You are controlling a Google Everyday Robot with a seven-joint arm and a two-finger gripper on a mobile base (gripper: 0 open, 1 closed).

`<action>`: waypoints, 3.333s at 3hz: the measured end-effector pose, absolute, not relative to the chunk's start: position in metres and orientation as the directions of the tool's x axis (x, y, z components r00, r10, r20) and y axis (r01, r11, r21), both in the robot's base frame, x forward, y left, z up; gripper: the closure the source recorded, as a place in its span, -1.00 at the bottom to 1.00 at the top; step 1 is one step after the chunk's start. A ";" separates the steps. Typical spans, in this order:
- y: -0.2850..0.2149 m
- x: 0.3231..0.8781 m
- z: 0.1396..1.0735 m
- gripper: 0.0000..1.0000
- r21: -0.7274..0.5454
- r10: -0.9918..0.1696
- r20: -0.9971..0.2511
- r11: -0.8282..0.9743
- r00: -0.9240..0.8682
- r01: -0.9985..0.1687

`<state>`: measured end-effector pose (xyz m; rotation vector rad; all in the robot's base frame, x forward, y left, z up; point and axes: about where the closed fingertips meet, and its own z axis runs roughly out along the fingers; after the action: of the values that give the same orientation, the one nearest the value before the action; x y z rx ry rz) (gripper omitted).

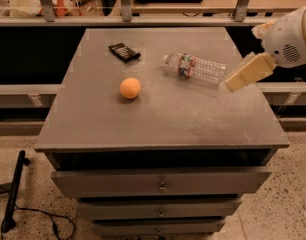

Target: Pick rxbar chocolate

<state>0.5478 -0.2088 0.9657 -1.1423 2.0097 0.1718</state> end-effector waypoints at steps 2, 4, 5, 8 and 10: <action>-0.136 0.604 0.965 -1.00 -0.252 -0.629 -0.759 0.520 -0.167 -0.816; -0.130 0.609 0.961 -1.00 -0.248 -0.583 -0.797 0.554 -0.159 -0.794; -0.107 0.624 0.951 -1.00 -0.229 -0.485 -0.868 0.585 -0.109 -0.778; -0.070 0.649 0.924 0.27 -0.181 -0.377 -0.925 0.542 -0.045 -0.820; -0.065 0.659 0.897 1.00 -0.167 -0.384 -0.922 0.530 -0.060 -0.831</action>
Offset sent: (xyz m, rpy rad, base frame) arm 0.0638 0.0731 0.0051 0.1575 -0.0912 0.0749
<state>0.6587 -0.0655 0.8968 -1.0414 1.6631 0.5052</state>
